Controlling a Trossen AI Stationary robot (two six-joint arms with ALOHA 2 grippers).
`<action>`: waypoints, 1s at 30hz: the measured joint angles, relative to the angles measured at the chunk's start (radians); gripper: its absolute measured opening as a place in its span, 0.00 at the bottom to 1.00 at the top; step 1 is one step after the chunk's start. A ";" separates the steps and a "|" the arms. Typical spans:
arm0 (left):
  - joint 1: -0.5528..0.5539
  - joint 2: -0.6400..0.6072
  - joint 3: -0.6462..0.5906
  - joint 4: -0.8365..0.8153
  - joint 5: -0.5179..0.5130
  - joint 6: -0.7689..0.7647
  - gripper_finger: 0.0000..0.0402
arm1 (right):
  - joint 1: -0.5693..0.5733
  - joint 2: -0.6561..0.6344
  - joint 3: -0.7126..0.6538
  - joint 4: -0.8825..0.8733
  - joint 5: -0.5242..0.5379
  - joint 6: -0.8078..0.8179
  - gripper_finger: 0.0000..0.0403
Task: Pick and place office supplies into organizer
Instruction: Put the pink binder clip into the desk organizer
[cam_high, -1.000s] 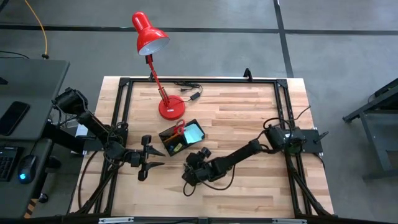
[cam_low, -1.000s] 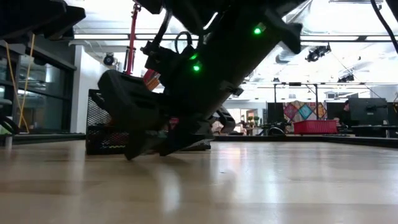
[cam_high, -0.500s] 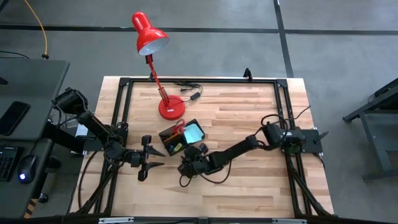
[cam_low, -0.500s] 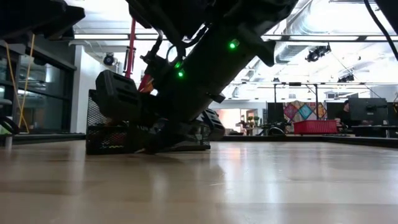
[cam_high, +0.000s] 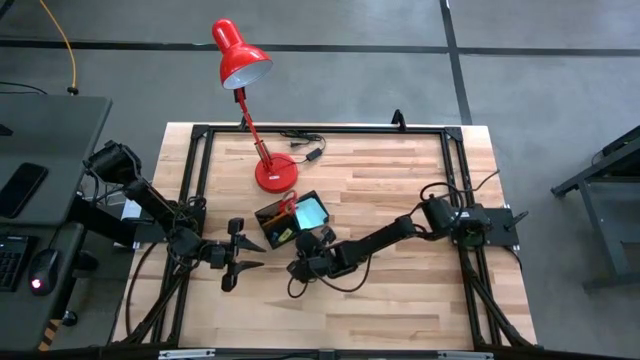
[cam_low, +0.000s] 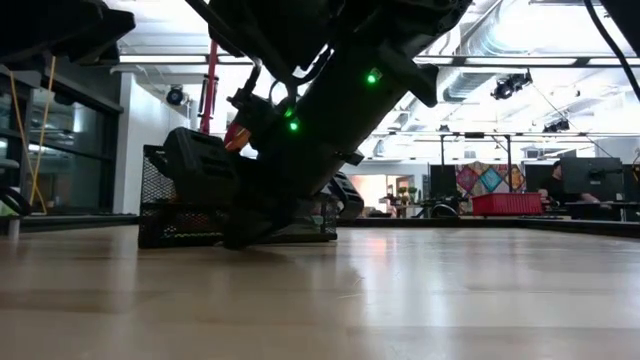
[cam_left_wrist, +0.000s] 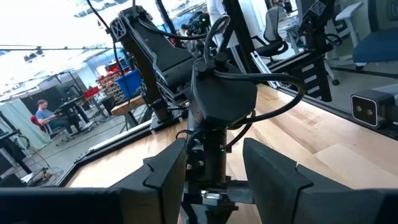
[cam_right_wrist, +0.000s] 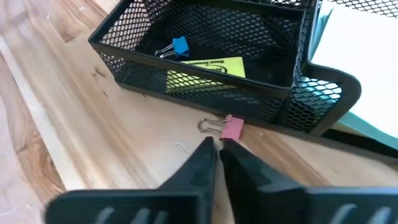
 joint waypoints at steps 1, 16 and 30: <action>0.000 0.000 0.000 0.000 0.000 0.000 0.38 | 0.000 0.000 0.000 -0.003 0.000 -0.009 0.03; 0.000 0.000 0.000 -0.023 0.004 -0.018 0.38 | 0.035 -0.001 -0.001 -0.029 -0.030 0.001 0.08; 0.000 0.000 0.000 -0.024 0.008 -0.018 0.38 | -0.002 -0.005 0.000 0.025 -0.118 -0.029 0.68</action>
